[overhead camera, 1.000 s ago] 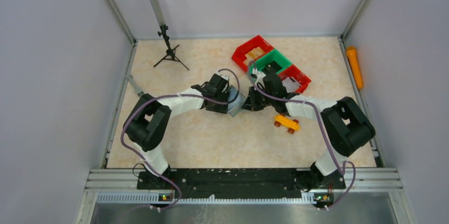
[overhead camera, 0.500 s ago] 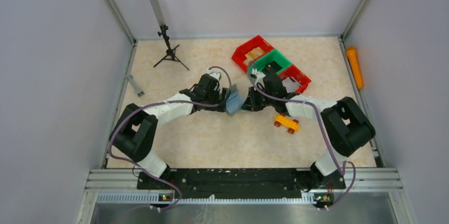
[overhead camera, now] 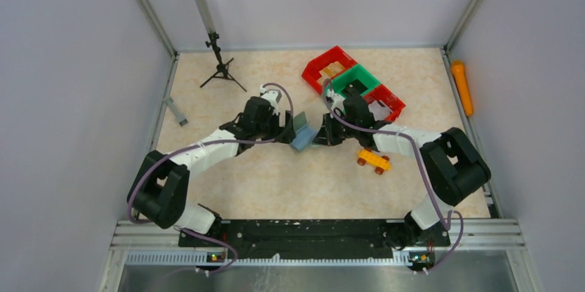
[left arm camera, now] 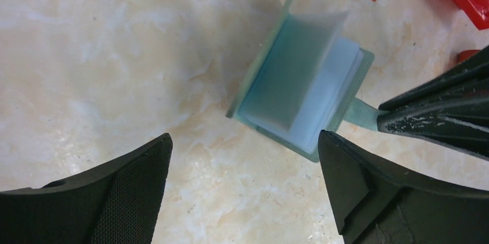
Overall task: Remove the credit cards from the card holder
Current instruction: Open the card holder at the center of the board.
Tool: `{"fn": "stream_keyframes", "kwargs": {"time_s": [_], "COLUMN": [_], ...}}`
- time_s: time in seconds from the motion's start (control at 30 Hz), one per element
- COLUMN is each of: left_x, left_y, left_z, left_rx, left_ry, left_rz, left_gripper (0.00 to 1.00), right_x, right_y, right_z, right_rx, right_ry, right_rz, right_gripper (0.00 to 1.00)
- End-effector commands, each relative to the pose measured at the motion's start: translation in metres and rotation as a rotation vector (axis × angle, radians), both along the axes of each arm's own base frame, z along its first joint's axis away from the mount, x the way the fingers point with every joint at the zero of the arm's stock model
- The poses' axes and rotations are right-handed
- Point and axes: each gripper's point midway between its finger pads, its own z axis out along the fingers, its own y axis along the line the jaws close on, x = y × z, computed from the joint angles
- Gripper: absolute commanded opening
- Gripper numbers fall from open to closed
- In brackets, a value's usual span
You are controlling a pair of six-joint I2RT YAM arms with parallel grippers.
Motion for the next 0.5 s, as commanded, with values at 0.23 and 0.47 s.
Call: {"fn": "stream_keyframes", "kwargs": {"time_s": [0.23,0.47], "left_x": [0.019,0.026], "left_y": [-0.024,-0.029], "left_z": [0.02,0.002], "left_rx": [-0.199,-0.161], "left_ry": [-0.113,-0.025], "left_rz": [-0.109,-0.106], "left_gripper": [0.99,0.76], "right_x": [0.002,0.001], "right_y": [0.01,0.012], "right_z": [0.023,0.023], "right_rx": [0.062,0.066], "right_ry": [-0.047,-0.048], "right_rz": [0.069,0.083], "right_gripper": [0.0,0.0]}}
